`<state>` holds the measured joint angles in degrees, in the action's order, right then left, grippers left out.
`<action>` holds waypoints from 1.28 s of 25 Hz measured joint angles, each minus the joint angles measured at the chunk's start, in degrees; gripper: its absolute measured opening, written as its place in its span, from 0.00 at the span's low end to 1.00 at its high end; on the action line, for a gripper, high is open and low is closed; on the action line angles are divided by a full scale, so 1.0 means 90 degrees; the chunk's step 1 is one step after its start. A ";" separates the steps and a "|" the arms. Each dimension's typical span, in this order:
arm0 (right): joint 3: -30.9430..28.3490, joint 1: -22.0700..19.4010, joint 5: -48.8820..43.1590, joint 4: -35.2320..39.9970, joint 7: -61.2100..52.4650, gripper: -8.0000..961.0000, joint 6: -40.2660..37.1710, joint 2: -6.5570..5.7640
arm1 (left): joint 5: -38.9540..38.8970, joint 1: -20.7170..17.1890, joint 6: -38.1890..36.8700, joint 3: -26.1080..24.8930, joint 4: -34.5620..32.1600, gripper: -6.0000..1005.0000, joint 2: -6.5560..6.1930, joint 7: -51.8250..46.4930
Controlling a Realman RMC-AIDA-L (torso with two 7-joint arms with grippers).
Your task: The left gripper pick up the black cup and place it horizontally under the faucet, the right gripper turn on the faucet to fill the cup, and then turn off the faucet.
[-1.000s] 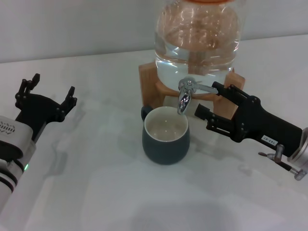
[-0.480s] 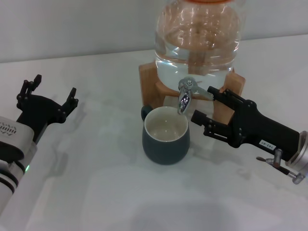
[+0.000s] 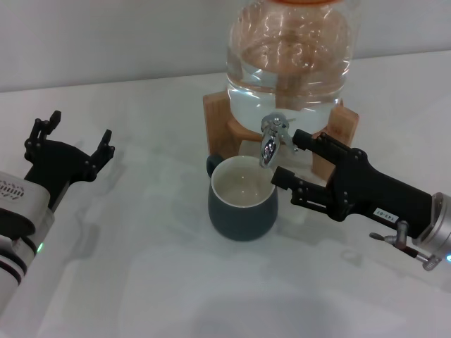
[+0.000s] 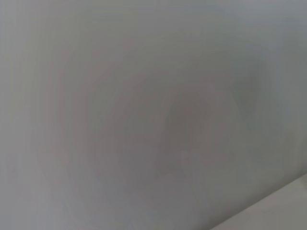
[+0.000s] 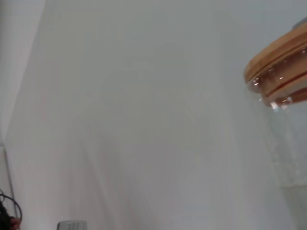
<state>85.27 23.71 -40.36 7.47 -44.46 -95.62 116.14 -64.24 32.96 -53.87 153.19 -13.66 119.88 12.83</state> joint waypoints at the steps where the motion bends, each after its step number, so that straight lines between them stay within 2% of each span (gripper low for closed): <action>1: 0.0040 0.0000 0.0010 0.0038 -0.0003 0.90 0.0002 0.0000 | 0.0000 0.0000 0.0000 0.0000 0.0004 0.88 0.0000 0.0000; 11: 0.0102 -0.0019 0.0045 0.0165 -0.0035 0.90 0.0054 0.0004 | -0.0001 -0.0007 0.0000 0.0000 0.0019 0.88 0.0000 0.0000; 21: 0.0075 -0.0130 0.0342 0.0327 0.0062 0.90 -0.0087 -0.0092 | -0.0001 -0.0005 0.0172 0.0000 0.0042 0.88 -0.0008 0.0000; 26: 0.0336 -0.0328 0.0284 0.0640 0.0064 0.90 -0.0313 -0.0094 | -0.0001 0.0011 0.0182 0.0000 0.0053 0.88 -0.0010 0.0000; 32: 0.0829 -0.0263 0.0298 0.0658 0.0015 0.90 -0.0459 -0.0070 | -0.0001 0.0028 0.0195 0.0000 0.0050 0.88 -0.0009 0.0001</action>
<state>92.74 21.34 -37.68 13.40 -44.32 -99.76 115.51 -64.25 33.21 -52.12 153.19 -13.21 119.81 12.84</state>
